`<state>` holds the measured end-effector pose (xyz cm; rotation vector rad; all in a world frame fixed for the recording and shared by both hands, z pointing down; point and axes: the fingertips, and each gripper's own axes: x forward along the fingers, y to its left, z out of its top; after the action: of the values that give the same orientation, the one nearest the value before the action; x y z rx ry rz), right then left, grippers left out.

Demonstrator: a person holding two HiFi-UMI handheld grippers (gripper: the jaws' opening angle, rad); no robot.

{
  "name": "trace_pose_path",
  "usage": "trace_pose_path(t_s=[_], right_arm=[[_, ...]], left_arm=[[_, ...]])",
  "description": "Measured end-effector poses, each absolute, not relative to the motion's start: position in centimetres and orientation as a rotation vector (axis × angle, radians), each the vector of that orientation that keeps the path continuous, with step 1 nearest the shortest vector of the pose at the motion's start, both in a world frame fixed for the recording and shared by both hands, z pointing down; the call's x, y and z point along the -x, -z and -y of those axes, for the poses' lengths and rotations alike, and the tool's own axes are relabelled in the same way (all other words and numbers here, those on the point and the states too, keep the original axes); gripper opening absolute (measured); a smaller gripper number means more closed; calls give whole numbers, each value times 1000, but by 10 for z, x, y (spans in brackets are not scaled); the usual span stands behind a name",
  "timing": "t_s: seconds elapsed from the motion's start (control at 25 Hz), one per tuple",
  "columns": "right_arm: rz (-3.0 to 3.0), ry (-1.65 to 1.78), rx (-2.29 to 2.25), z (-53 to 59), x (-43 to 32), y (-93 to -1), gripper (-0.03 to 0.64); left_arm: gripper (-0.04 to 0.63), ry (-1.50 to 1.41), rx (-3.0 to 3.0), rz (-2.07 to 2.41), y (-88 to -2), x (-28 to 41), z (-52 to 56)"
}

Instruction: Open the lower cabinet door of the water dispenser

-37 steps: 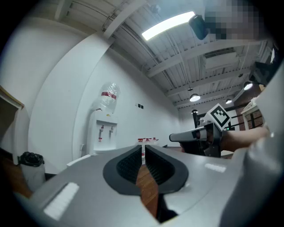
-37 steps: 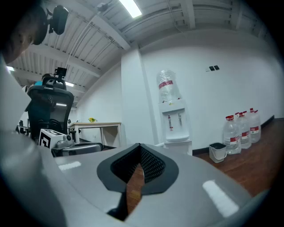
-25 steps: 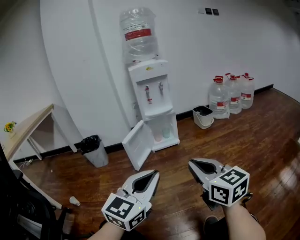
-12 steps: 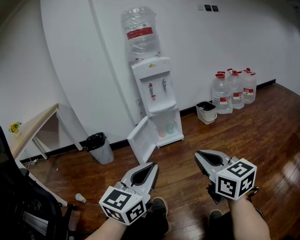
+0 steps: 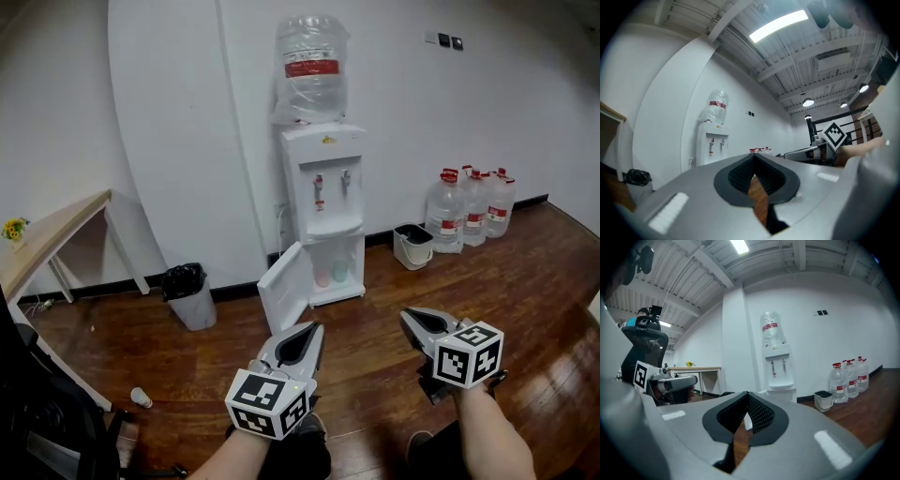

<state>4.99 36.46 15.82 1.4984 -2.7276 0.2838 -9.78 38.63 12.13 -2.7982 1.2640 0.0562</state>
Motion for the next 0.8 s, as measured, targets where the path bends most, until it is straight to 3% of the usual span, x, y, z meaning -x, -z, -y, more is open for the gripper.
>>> trace_pose_path(t_s=[0.24,0.8], right_arm=[[2750,-135,-1455,-343,-29,-122,2],[2732,-173,-1467,-243,-49,-169,2]], left_arm=[[18,-33,2804,-1262,-135,101,-346],[18,-22,2857,-1290,-145,83,-252]])
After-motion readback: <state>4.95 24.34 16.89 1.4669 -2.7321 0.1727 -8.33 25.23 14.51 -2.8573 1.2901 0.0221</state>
